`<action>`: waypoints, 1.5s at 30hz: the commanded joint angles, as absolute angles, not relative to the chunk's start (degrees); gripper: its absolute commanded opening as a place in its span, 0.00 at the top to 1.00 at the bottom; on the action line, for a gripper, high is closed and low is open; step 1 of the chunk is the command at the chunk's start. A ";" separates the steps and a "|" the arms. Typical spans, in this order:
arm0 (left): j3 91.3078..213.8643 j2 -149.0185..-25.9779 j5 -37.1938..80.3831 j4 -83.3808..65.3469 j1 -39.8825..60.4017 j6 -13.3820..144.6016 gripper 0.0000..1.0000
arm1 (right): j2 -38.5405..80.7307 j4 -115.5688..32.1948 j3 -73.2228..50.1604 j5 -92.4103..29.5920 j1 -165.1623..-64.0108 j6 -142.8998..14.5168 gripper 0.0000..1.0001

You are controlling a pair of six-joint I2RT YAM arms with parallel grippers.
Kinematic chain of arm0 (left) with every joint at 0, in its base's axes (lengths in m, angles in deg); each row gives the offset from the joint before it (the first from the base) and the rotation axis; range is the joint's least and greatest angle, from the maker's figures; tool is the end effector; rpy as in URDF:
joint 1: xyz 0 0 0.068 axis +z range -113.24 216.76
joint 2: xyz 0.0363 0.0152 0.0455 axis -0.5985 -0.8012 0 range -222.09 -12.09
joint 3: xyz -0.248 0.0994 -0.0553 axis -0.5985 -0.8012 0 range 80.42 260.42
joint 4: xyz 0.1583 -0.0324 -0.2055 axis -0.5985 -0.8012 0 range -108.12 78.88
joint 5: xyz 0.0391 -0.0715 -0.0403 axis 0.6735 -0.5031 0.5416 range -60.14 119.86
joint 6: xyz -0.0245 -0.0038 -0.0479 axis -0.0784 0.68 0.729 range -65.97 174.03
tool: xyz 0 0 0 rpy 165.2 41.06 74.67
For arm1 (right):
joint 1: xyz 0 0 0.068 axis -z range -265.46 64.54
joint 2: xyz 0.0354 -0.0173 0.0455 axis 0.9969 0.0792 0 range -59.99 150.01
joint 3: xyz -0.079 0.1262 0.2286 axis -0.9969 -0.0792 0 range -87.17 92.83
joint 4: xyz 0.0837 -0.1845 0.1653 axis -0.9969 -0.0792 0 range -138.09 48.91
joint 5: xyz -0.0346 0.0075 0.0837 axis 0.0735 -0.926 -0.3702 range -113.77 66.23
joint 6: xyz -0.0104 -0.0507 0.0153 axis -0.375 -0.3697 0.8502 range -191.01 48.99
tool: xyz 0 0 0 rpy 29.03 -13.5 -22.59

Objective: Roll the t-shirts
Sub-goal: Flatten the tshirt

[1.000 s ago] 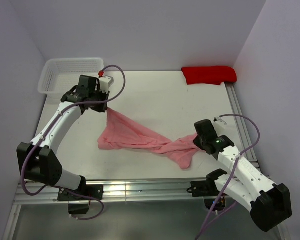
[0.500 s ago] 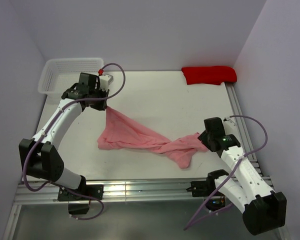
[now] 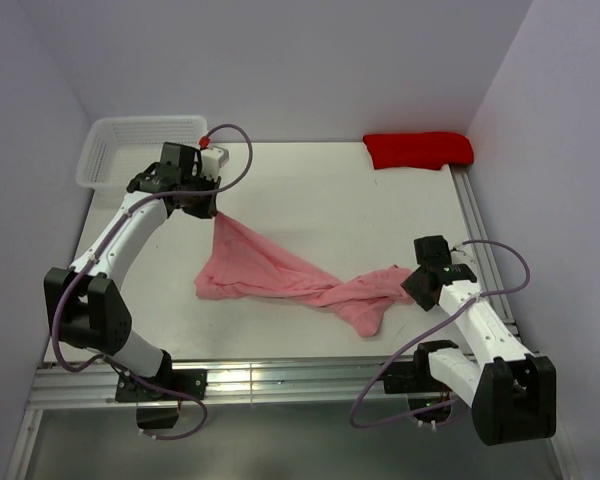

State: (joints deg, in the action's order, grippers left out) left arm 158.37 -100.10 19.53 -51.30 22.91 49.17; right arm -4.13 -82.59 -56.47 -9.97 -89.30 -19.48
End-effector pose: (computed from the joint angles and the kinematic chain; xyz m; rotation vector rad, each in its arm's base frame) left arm 0.3210 -0.0857 0.3098 0.4769 2.4028 -0.2899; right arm 0.1623 0.0025 0.1824 1.1408 2.4165 -0.0298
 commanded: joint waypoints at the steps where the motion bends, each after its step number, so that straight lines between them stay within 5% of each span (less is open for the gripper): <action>1: 161.19 -101.03 17.81 -50.14 23.22 48.93 1.00 | -3.04 -80.99 -56.84 -10.40 -88.80 -20.12 0.51; 8: 162.42 -102.44 17.73 -50.23 23.22 48.93 1.00 | -1.01 -79.59 -55.97 -10.50 -88.62 -20.29 0.56; 12: 163.21 -102.71 18.25 -50.58 23.22 48.67 1.00 | -0.04 -78.27 -54.13 -11.20 -88.62 -20.73 1.00; 33: 191.76 -111.23 22.82 -62.01 29.37 46.65 1.00 | -3.56 -93.30 -6.75 -12.96 -80.36 -29.70 1.00; 40: 193.97 -111.23 22.74 -62.98 30.34 46.12 1.00 | -11.72 -93.48 -17.44 -11.55 -80.19 -25.75 1.00; 45: 191.88 -109.39 21.69 -64.29 30.87 43.84 1.00 | -24.02 -89.35 -39.94 -16.90 -80.27 -18.12 1.00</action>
